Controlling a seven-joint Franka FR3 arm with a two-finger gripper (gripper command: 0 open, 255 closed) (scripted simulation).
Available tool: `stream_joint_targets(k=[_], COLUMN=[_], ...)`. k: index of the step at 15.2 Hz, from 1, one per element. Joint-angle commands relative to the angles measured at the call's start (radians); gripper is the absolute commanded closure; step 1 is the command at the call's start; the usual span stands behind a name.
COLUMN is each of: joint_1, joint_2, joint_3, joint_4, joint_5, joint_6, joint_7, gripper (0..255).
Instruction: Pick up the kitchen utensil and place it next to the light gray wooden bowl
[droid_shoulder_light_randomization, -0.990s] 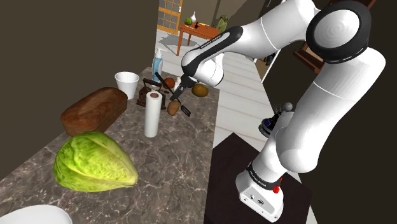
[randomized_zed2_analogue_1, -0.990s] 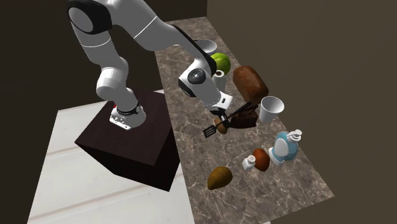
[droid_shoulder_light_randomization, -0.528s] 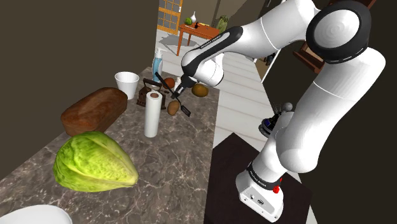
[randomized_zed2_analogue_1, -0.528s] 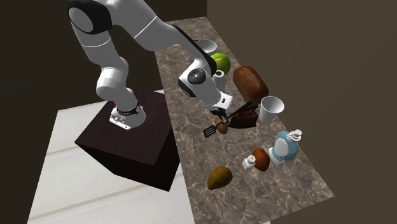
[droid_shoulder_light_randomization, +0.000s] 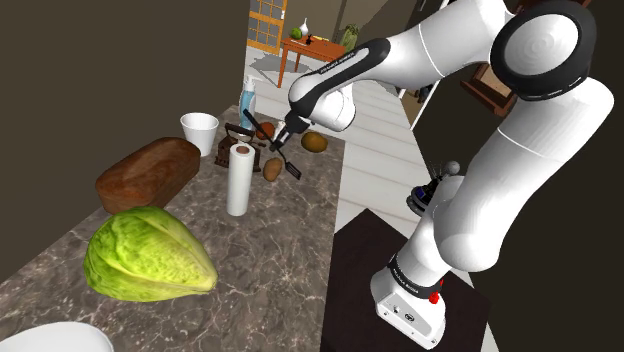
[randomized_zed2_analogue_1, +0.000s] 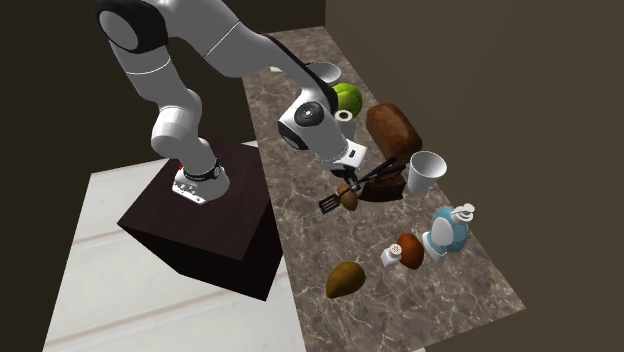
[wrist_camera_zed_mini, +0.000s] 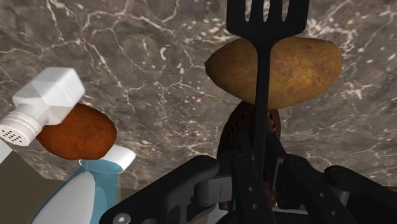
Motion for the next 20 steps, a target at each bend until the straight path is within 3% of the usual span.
stream_joint_targets(k=[1,10,20], joint_1=[-0.006,-0.043,-0.078], joint_2=[-0.024,-0.122,-0.204], joint_3=[-0.003,0.010,0.033], joint_4=[0.000,0.024,0.081], joint_5=[-0.053,-0.228,-0.335], joint_6=[-0.020,-0.124,-0.254], joint_7=[0.043,0.195,0.294], gripper=[255,255,255])
